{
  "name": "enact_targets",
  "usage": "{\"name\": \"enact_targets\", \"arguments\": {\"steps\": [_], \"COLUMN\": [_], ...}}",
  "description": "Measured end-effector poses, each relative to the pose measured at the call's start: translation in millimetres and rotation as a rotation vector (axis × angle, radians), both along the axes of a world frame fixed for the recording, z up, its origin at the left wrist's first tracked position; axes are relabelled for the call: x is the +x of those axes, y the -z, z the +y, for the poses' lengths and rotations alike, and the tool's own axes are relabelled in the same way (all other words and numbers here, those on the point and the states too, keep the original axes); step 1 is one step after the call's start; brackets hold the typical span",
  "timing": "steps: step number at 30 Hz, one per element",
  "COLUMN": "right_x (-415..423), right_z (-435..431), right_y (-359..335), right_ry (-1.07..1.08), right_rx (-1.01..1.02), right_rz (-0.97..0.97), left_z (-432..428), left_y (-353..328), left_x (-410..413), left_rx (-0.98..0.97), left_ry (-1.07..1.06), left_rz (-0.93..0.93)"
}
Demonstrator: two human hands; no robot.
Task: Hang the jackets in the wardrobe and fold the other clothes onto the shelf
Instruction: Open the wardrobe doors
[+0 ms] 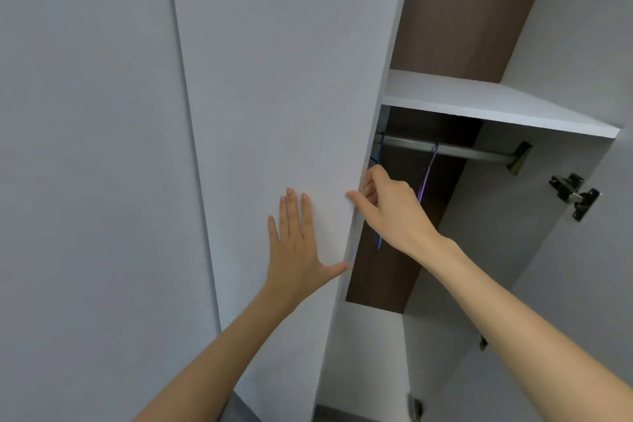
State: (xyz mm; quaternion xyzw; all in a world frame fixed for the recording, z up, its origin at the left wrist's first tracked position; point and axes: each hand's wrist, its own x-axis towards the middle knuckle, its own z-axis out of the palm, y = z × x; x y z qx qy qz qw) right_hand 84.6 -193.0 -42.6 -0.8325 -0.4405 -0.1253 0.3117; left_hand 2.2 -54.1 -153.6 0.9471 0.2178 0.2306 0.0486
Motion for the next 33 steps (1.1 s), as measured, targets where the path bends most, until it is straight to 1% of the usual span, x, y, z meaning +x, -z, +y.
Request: {"name": "enact_targets", "arguments": {"steps": [7, 12, 15, 17, 19, 22, 27, 30, 33], "right_x": [-65.8, -114.0, -141.6, -158.0, -175.0, -200.7, -237.9, -255.7, -266.9], "right_z": [0.1, 11.9, 30.8, 48.6, 69.0, 100.6, 152.2, 175.7, 193.7], "right_y": [-7.8, -13.9, -17.0, -19.4, -21.0, -21.3, -27.0, -28.8, -26.7], "right_ry": [-0.198, -0.350, -0.442, -0.480, -0.495, -0.476, -0.408, -0.410, -0.423], "right_rx": [-0.073, -0.184, -0.235, -0.200, -0.141, -0.083, -0.046, -0.035, 0.002], "right_rz": [-0.040, -0.124, -0.191, -0.179, -0.132, -0.115, -0.106, -0.054, -0.016], "left_z": [-17.9, -15.6, -3.2, 6.9, 16.4, 32.5, 60.4, 74.1, 89.9], "left_y": [2.3, -0.2, -6.2, -12.1, -13.9, -10.9, -7.6, -6.3, -7.9], "left_x": [-74.4, -123.0, -154.4, -178.7, -202.7, -230.3, -262.3, -277.9, -289.0], "left_rx": [-0.013, -0.023, -0.066, -0.096, -0.153, -0.219, -0.283, -0.368, -0.339], "left_ry": [-0.067, -0.159, -0.213, -0.238, -0.280, -0.317, -0.363, -0.356, -0.375], "left_rz": [-0.031, -0.090, -0.166, -0.234, -0.232, -0.210, -0.275, -0.312, -0.265]}}
